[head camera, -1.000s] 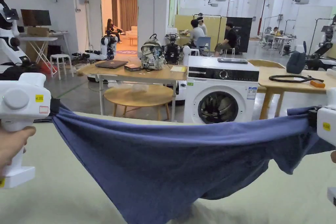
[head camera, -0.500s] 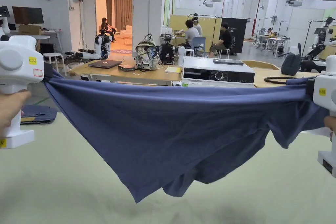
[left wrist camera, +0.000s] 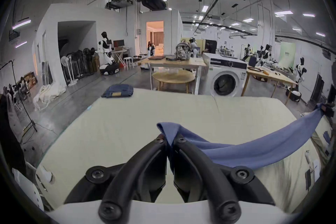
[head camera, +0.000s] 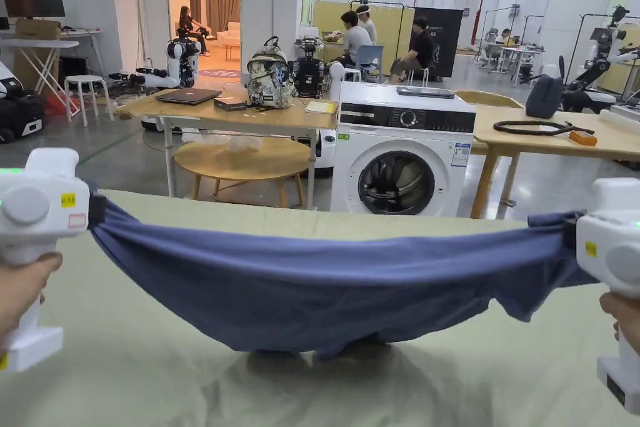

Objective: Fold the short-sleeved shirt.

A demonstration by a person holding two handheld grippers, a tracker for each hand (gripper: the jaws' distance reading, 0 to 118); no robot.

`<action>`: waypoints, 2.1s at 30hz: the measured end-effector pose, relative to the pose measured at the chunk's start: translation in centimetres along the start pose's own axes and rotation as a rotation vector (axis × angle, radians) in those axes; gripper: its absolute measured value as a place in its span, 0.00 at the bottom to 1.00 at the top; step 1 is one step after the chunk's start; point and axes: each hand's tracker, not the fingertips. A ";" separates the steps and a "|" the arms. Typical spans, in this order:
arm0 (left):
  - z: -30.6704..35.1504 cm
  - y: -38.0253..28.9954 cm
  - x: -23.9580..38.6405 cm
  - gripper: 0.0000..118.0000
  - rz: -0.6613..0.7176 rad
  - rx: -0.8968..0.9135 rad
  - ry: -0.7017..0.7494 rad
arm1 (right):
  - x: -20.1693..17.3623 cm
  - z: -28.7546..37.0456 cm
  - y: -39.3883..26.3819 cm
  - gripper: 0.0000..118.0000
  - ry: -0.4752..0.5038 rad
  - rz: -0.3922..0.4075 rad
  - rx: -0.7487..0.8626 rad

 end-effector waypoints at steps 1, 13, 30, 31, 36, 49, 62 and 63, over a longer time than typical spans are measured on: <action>0.1 -1.3 -0.1 0.00 0.002 -0.020 -0.004 | 0.1 0.4 -1.2 0.05 -0.002 -0.001 -0.008; 5.8 -17.1 -2.0 0.00 0.051 -0.118 -0.063 | -0.1 10.1 -14.7 0.05 0.002 0.056 -0.119; 7.4 -29.3 -1.7 0.16 0.085 -0.356 -0.024 | -0.4 11.7 -26.0 0.16 -0.004 0.015 -0.313; 7.1 -29.5 -1.8 0.25 0.062 -0.349 -0.010 | -0.5 11.8 -26.0 0.28 -0.010 0.002 -0.312; 7.3 -28.2 -0.7 0.44 -0.006 -0.274 0.035 | -2.2 13.4 -24.8 0.72 -0.042 -0.051 -0.250; 10.2 -23.5 9.1 0.24 -0.050 0.087 -0.084 | -12.0 16.9 -18.2 0.67 0.110 -0.165 0.052; 13.5 -21.0 13.8 0.00 -0.086 0.216 -0.080 | -17.8 16.2 -17.2 0.00 0.133 -0.093 0.156; 13.3 -21.2 13.4 0.00 -0.083 0.214 -0.078 | -18.0 16.1 -17.3 0.00 0.151 -0.107 0.144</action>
